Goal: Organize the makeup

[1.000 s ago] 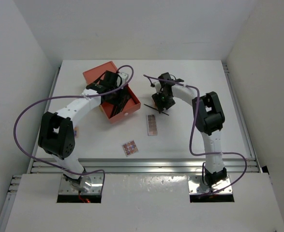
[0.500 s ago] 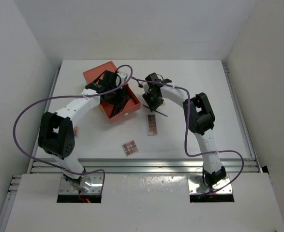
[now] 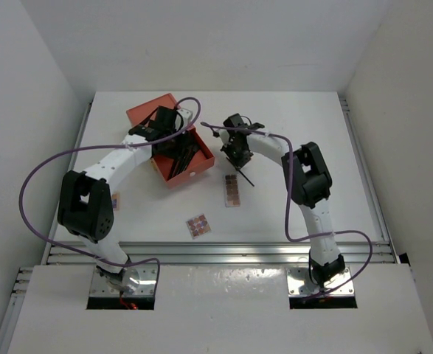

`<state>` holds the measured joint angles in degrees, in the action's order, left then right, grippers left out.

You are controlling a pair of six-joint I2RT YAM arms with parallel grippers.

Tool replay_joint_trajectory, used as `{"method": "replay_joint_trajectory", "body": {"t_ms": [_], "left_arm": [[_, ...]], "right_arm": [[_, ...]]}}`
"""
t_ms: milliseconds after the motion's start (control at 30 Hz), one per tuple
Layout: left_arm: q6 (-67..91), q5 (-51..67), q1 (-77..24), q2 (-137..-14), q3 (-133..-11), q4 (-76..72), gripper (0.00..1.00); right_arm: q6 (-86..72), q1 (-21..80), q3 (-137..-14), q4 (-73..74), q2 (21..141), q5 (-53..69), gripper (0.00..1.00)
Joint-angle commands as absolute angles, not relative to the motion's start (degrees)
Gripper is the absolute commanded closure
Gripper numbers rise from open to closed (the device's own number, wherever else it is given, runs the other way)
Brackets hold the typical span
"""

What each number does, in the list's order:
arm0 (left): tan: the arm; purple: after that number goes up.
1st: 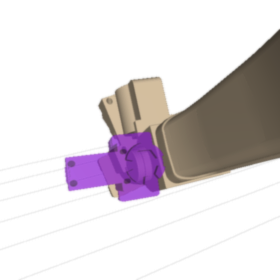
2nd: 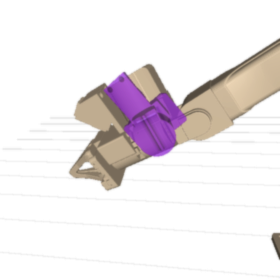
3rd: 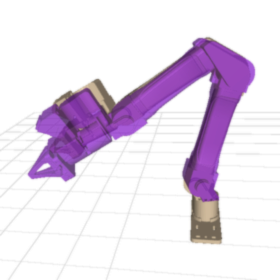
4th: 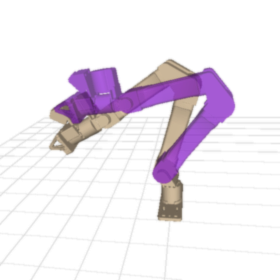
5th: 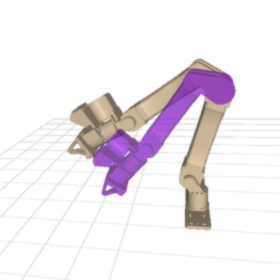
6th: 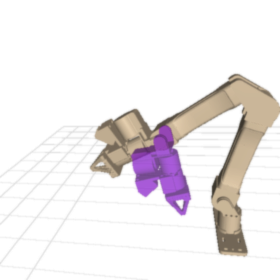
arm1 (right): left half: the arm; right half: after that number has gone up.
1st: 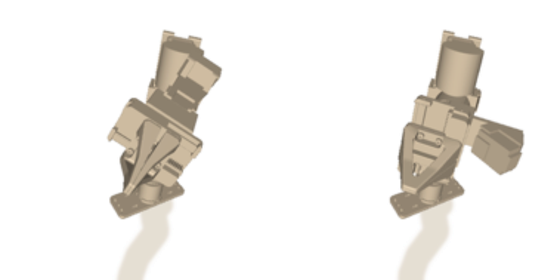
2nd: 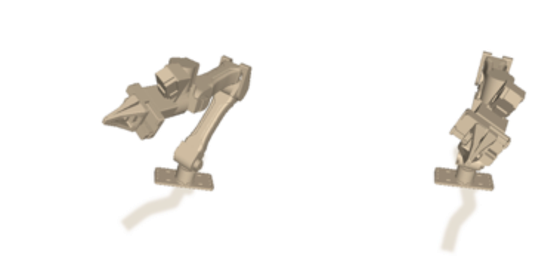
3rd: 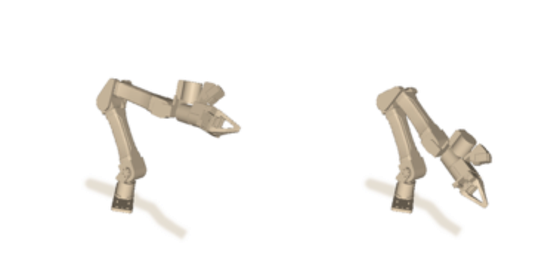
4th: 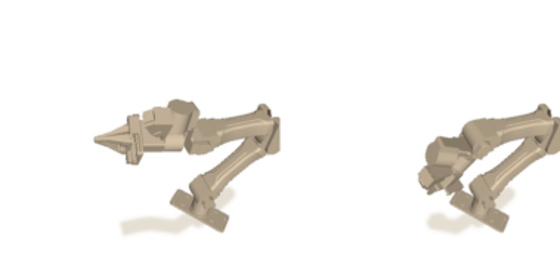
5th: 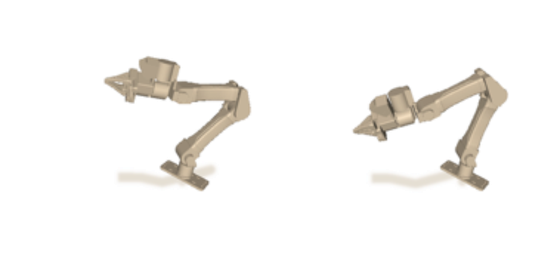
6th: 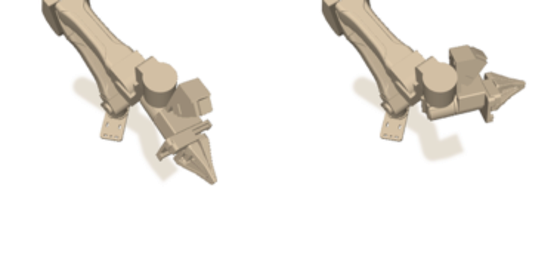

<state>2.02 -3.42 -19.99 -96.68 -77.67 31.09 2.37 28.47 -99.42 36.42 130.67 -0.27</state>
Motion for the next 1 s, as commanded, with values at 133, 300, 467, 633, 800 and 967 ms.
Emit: {"method": "replay_joint_trajectory", "body": {"t_ms": [133,300,467,633,800,967], "left_arm": [[2.64,-3.6,-17.67,-95.45,-83.05,30.85,0.54],[2.64,-2.55,-16.26,-93.87,-86.92,31.9,0.54],[3.16,-1.14,-11.96,-91.68,-90.17,32.43,0.54],[3.69,-2.97,-7.39,-89.3,-90.18,33.05,0.54],[3.69,-4.57,-2.91,-87.28,-87.72,33.05,0.53],[3.69,-4.57,-1.14,-85.52,-84.47,33.05,0.52]], "right_arm": [[8.7,26.37,-96.59,35.69,119.37,-5.45,1.0],[14.67,26.72,-98.43,33.49,110.14,-1.17,1.0],[25.81,30.4,-103.25,31.38,106.79,8.34,1.0],[35.58,37.6,-109.15,31.64,110.47,12.82,1.0],[37.97,42.45,-111.27,27.35,116.97,13.88,1.0],[37.36,43.94,-110.92,22.69,120.58,13.89,1.0]]}}
